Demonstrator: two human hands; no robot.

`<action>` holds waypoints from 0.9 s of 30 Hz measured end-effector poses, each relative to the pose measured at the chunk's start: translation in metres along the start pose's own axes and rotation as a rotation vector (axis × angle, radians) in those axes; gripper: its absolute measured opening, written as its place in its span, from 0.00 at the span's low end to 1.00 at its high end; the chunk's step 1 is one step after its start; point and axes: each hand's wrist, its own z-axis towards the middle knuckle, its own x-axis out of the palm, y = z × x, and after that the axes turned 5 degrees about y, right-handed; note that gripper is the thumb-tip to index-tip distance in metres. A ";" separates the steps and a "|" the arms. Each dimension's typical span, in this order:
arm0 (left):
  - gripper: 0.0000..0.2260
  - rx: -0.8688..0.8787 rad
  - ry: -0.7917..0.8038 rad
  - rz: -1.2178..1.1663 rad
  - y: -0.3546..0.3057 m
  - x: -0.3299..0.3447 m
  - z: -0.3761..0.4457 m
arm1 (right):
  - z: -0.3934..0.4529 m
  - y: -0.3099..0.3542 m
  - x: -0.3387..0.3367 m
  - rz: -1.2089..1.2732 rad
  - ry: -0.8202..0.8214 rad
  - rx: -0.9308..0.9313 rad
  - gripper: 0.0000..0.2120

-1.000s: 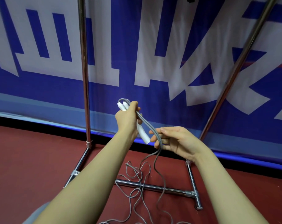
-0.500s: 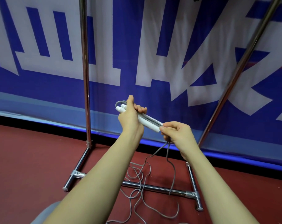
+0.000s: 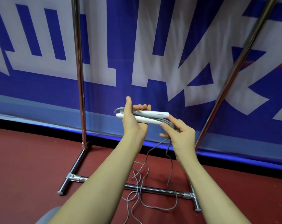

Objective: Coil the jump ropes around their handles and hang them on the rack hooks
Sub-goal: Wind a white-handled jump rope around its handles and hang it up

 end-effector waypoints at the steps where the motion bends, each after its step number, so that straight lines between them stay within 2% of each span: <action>1: 0.25 -0.004 0.006 -0.006 0.001 0.001 -0.001 | 0.000 0.001 0.000 0.003 -0.018 -0.002 0.19; 4: 0.24 -0.013 0.010 -0.014 0.003 0.001 -0.002 | 0.001 0.004 -0.001 -0.004 -0.056 0.031 0.17; 10: 0.21 -0.040 0.015 0.056 0.006 -0.002 -0.001 | 0.004 0.004 -0.002 0.141 -0.100 0.120 0.16; 17: 0.08 0.000 0.016 0.071 -0.003 -0.005 0.004 | 0.003 0.007 -0.002 0.078 -0.020 0.091 0.08; 19: 0.09 0.011 0.020 0.076 -0.005 -0.005 0.004 | 0.002 0.008 -0.001 0.056 -0.008 0.079 0.09; 23: 0.18 0.009 0.042 0.040 -0.013 -0.001 0.001 | 0.003 0.009 -0.002 0.045 0.020 0.095 0.09; 27: 0.22 -0.029 0.100 0.029 -0.019 0.001 -0.002 | 0.003 0.008 -0.003 0.144 0.020 0.136 0.07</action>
